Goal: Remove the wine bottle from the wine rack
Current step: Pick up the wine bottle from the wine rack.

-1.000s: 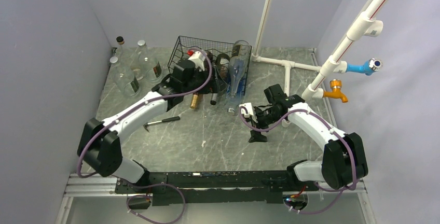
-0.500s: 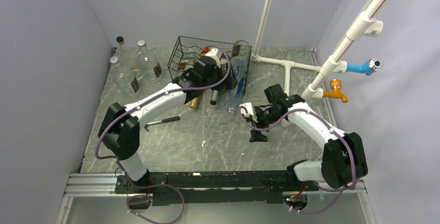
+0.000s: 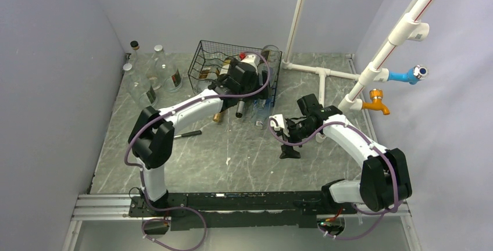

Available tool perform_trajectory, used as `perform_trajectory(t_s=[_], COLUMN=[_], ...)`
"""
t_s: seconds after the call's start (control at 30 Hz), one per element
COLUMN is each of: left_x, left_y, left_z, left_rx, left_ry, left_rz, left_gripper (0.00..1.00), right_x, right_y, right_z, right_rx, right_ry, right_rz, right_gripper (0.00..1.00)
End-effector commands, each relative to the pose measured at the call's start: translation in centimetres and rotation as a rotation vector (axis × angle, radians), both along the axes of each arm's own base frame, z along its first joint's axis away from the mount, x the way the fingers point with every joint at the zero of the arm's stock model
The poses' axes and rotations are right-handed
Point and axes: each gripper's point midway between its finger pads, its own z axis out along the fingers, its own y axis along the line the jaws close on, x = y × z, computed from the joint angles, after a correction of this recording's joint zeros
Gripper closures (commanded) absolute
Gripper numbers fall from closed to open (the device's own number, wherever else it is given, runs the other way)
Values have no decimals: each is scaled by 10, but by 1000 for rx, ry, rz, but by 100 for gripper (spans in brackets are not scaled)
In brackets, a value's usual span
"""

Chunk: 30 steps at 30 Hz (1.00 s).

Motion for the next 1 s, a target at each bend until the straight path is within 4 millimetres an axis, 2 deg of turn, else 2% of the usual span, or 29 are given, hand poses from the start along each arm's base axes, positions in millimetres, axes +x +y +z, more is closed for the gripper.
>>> perform_trajectory(t_s=[0.0, 0.53, 0.73, 0.97], left_x=[11, 25, 26, 28], left_y=[-11, -29, -30, -31], left_z=[13, -9, -16, -21], left_rx=[-4, 21, 24, 34], left_ry=[-63, -73, -63, -54], left_rz=[7, 5, 13, 19], left_gripper=[17, 27, 32, 34], right_x=[8, 9, 9, 9], right_y=[3, 0, 0, -1], right_z=[6, 7, 7, 7], right_rx=[21, 22, 21, 22], right_ry=[-31, -33, -31, -32], right_rz=[9, 0, 0, -1], right_gripper=[3, 3, 3, 3])
